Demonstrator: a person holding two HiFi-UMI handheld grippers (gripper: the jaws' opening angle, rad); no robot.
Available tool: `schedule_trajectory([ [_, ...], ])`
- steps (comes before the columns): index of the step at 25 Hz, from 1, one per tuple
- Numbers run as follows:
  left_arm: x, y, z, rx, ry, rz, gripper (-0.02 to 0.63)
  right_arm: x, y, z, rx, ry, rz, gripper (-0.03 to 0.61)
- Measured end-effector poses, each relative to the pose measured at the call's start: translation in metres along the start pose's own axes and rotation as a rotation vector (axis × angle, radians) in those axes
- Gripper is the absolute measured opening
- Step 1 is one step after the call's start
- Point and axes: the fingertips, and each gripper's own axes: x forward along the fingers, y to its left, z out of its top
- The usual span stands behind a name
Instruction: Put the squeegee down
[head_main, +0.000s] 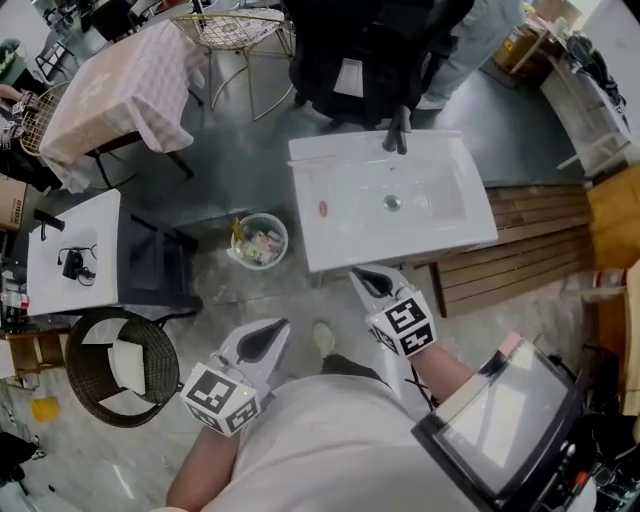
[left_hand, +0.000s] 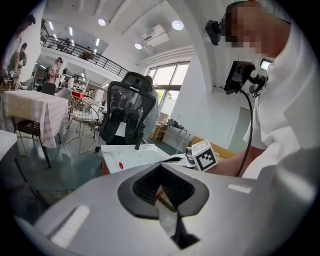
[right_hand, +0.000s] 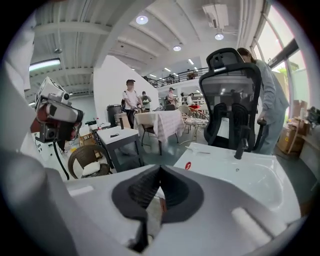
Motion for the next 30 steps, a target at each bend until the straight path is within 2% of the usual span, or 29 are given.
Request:
schedule_trajectory([
  [3, -0.029, -0.006, -0.012, 0.007, 0.006, 0.0, 0.008, -0.016, 0.035, 0.008, -0.045, -0.013, 0.003, 0.002],
  [8, -0.078, -0.019, -0.032, 0.019, 0.01, -0.009, 0.008, -0.045, 0.103, 0.018, -0.055, -0.044, 0.029, 0.002],
  [15, -0.141, -0.041, -0.073, 0.019, 0.001, -0.038, 0.008, -0.08, 0.186, 0.017, -0.089, -0.093, 0.017, 0.002],
  [23, -0.182, -0.062, -0.112, 0.023, 0.017, -0.058, 0.008, -0.108, 0.246, 0.004, -0.103, -0.106, 0.012, 0.002],
  [30, -0.206, -0.075, -0.121, 0.025, 0.006, -0.068, 0.008, -0.121, 0.278, 0.006, -0.138, -0.109, 0.019, 0.002],
])
